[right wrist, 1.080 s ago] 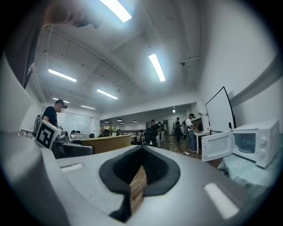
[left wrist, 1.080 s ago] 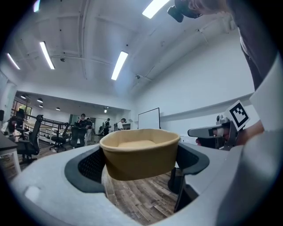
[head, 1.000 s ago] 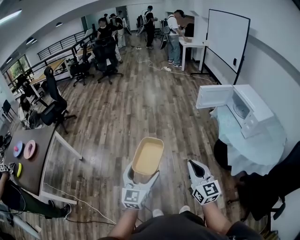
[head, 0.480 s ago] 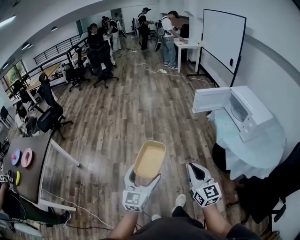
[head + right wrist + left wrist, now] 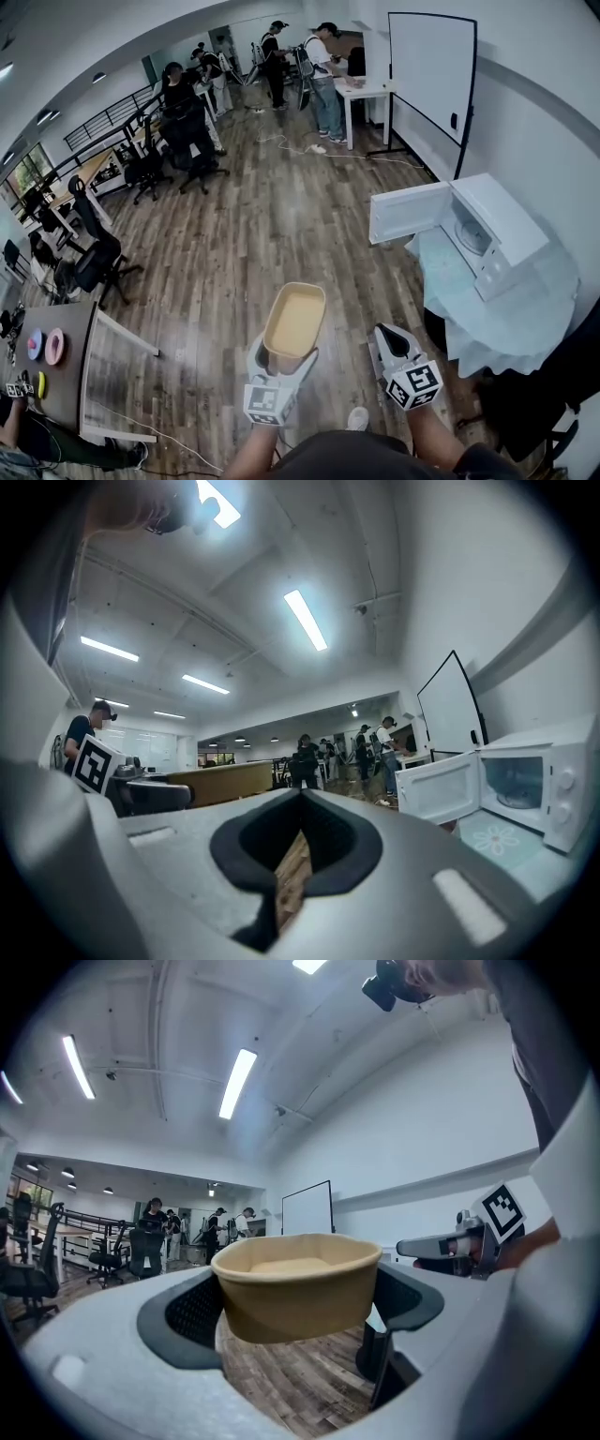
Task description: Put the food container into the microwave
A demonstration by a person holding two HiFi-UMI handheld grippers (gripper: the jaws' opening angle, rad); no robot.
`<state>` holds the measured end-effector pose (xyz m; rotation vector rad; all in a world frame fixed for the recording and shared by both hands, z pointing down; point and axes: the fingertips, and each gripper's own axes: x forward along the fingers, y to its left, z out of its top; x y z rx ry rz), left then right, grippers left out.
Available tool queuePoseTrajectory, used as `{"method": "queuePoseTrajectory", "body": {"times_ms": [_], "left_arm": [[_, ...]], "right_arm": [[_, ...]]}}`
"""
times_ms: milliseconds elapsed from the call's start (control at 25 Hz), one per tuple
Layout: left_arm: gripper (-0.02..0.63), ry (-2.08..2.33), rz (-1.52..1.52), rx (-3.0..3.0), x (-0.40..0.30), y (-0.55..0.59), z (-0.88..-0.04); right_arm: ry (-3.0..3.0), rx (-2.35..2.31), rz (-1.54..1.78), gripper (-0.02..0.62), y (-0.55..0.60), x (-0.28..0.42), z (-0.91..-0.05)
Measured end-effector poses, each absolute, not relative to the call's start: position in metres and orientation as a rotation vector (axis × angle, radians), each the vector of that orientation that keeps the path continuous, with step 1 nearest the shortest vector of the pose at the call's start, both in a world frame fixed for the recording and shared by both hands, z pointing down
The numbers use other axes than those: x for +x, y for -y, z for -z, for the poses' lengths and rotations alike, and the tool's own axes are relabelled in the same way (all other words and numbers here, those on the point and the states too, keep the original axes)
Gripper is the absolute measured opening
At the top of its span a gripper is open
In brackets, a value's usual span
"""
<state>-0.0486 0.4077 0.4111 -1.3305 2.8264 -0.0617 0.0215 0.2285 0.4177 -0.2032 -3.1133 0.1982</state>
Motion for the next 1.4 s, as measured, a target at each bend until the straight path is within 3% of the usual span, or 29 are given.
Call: {"method": "queuePoseTrajectory", "body": {"times_ms": [600, 1400], "left_arm": [[0.508, -2.798, 0.091, -1.379, -0.126, -0.285, -0.409], [0.509, -2.481, 0.106, -1.869, -0.261, -0.130, -0.426]], "right_arm": [[3.101, -0.182, -0.233, -0.005, -0.121, -0.050, -0.429], [3.081, 0.359, -0.083, -0.005, 0.005, -0.172, -0.423]]}}
